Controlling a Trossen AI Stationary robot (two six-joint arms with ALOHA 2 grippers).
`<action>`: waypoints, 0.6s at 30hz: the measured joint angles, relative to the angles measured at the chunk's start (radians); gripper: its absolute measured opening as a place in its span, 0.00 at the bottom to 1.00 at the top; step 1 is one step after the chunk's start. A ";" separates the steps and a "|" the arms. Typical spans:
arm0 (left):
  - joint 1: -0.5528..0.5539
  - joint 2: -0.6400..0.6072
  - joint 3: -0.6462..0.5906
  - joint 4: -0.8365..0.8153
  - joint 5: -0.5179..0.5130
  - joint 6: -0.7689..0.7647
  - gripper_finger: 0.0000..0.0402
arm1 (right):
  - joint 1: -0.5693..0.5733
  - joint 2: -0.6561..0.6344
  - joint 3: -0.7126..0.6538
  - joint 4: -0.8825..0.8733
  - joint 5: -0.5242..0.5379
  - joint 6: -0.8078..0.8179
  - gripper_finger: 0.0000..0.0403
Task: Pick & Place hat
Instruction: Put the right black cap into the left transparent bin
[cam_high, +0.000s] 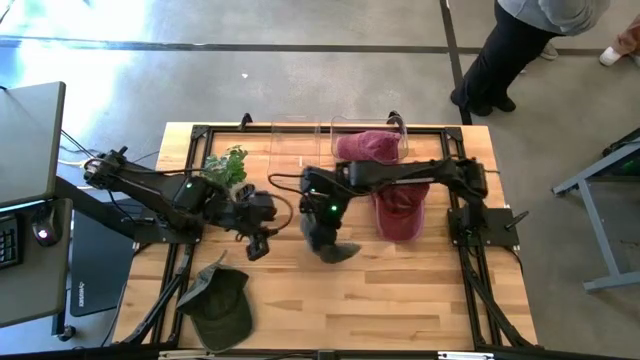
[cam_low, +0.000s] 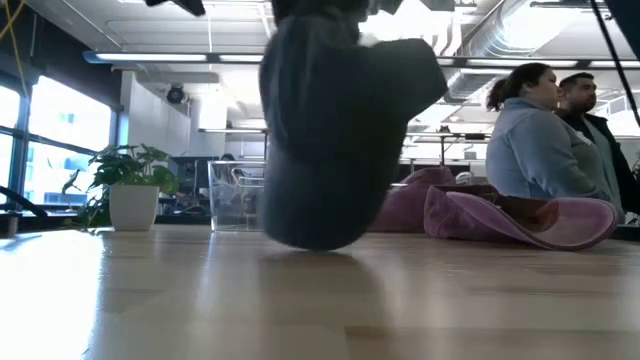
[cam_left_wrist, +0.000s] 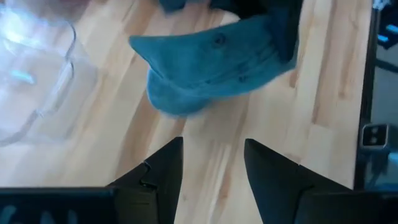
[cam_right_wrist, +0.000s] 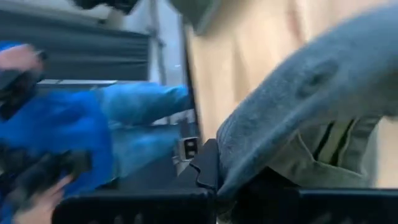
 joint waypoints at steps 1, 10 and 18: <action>-0.013 -0.003 0.002 0.000 -0.021 0.018 0.41 | -0.001 0.015 0.021 0.000 -0.025 -0.010 0.01; -0.144 -0.171 0.003 -0.136 -0.140 -0.061 0.41 | -0.017 0.077 0.097 0.230 -0.260 0.040 0.01; -0.205 -0.269 0.003 -0.145 -0.155 -0.125 0.41 | -0.049 0.238 0.056 0.485 -0.304 0.195 0.02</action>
